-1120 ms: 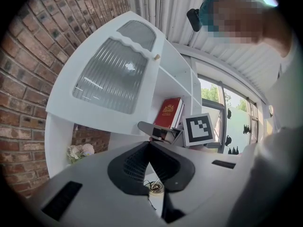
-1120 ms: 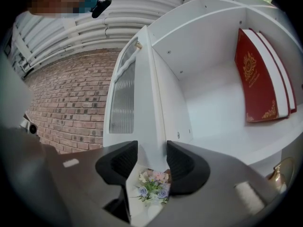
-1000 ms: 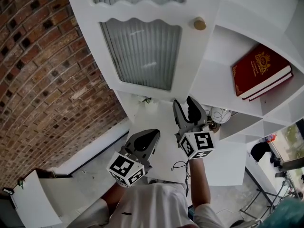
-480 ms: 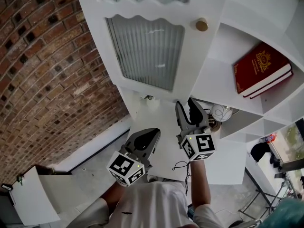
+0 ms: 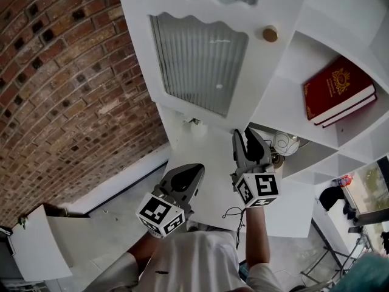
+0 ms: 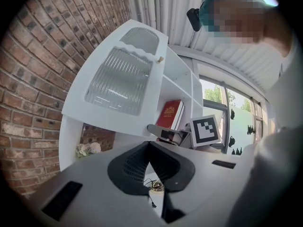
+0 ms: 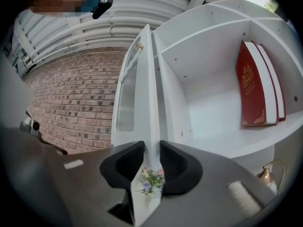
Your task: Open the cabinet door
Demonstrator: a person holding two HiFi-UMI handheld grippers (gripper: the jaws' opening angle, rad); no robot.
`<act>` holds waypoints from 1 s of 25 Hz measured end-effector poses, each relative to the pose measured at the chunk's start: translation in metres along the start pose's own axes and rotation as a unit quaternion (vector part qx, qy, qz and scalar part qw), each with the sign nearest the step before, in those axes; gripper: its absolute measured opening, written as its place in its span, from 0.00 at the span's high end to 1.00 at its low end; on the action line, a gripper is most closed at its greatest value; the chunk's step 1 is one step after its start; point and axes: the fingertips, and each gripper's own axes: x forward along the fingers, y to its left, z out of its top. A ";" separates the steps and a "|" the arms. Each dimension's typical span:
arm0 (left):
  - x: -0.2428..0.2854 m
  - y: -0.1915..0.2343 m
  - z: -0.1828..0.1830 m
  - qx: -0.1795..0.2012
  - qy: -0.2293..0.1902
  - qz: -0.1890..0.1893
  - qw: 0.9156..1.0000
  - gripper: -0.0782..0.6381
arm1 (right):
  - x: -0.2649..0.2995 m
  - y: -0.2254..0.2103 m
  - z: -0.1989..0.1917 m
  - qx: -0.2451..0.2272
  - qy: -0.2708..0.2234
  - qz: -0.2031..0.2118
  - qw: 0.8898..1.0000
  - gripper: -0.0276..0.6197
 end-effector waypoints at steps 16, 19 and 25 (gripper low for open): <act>-0.021 -0.003 -0.006 -0.006 -0.004 0.009 1.000 0.88 | -0.023 0.021 0.000 0.001 0.003 0.005 1.000 0.80; -0.025 -0.003 -0.007 -0.008 -0.003 0.011 1.000 0.88 | -0.027 0.027 0.000 0.004 0.002 0.007 1.000 0.80; -0.033 -0.003 -0.007 -0.006 -0.005 0.016 1.000 0.88 | -0.034 0.037 0.000 0.007 0.002 0.014 1.000 0.81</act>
